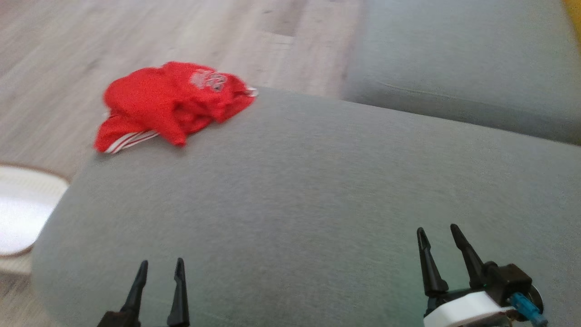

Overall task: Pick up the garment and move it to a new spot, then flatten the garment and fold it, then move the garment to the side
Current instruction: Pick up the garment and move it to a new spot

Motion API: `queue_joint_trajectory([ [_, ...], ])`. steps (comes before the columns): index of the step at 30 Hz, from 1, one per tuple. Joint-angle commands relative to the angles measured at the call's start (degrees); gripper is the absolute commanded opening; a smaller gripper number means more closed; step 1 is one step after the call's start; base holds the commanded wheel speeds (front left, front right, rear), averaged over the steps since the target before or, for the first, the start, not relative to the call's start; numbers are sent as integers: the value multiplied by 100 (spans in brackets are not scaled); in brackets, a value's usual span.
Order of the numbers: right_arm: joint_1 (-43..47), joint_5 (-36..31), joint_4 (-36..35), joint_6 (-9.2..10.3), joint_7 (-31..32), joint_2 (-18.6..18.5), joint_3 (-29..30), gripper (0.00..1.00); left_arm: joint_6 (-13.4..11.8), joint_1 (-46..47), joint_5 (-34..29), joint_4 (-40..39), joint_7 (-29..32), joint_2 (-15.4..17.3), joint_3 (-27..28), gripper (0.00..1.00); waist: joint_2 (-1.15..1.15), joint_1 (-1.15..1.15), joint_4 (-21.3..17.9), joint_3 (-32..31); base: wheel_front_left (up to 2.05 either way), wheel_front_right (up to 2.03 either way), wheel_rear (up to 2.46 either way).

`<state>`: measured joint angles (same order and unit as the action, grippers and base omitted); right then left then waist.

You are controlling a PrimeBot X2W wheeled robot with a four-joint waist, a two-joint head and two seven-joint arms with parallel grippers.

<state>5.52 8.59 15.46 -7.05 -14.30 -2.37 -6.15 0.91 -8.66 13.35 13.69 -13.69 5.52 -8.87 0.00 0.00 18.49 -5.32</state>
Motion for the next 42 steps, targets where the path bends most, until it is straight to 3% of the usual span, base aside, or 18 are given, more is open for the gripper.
queue_joint_trajectory([
  [1, -266, 28, -208, -44, -70, -51, -149, 100, -48, 256, 50, -215, -24, 63, 222, 100, 0, 0, 484, 19, 0, 0, 0],
  [8, -515, -11, -165, -44, -70, -51, -379, 100, -190, 158, 152, -427, -59, 77, 397, 100, 0, 0, 849, 230, 0, 0, 0],
  [19, -661, -92, -81, -44, -70, -51, -439, 100, -272, 58, 208, -544, -115, 43, 522, 100, 0, 0, 943, 343, 0, 0, 0],
  [24, -494, -133, -180, -44, -70, -51, -236, 100, -265, 206, 262, -633, -120, 190, 690, 100, 0, 0, 933, 360, 0, 0, 0],
  [28, -496, -284, -266, -44, -70, -51, -214, 100, -380, 504, 340, -1154, -53, 644, 1216, 100, 0, 0, 544, 540, 0, 0, 0],
  [32, -629, -572, -387, -44, -70, -51, -154, 100, -367, 1229, 370, -1715, 273, 1440, 1769, 100, 0, 0, 95, 919, 0, 0, 0],
  [33, -629, -572, -387, -44, -70, -51, -154, 100, -367, 1229, 370, -1715, 273, 1440, 1769, 100, 0, 0, 95, 919, 0, 0, 0],
  [37, -780, -909, -508, -44, -40, -51, -70, 100, -128, 2291, 377, -1801, 786, 2257, 1942, 100, 0, 0, -268, 1340, 0, 0, 0],
  [42, -1077, -1223, -827, -44, 128, -51, 22, 100, 185, 3850, 587, -973, 1386, 2806, 1800, 100, 0, 0, -606, 1920, 0, 0, 0],
])
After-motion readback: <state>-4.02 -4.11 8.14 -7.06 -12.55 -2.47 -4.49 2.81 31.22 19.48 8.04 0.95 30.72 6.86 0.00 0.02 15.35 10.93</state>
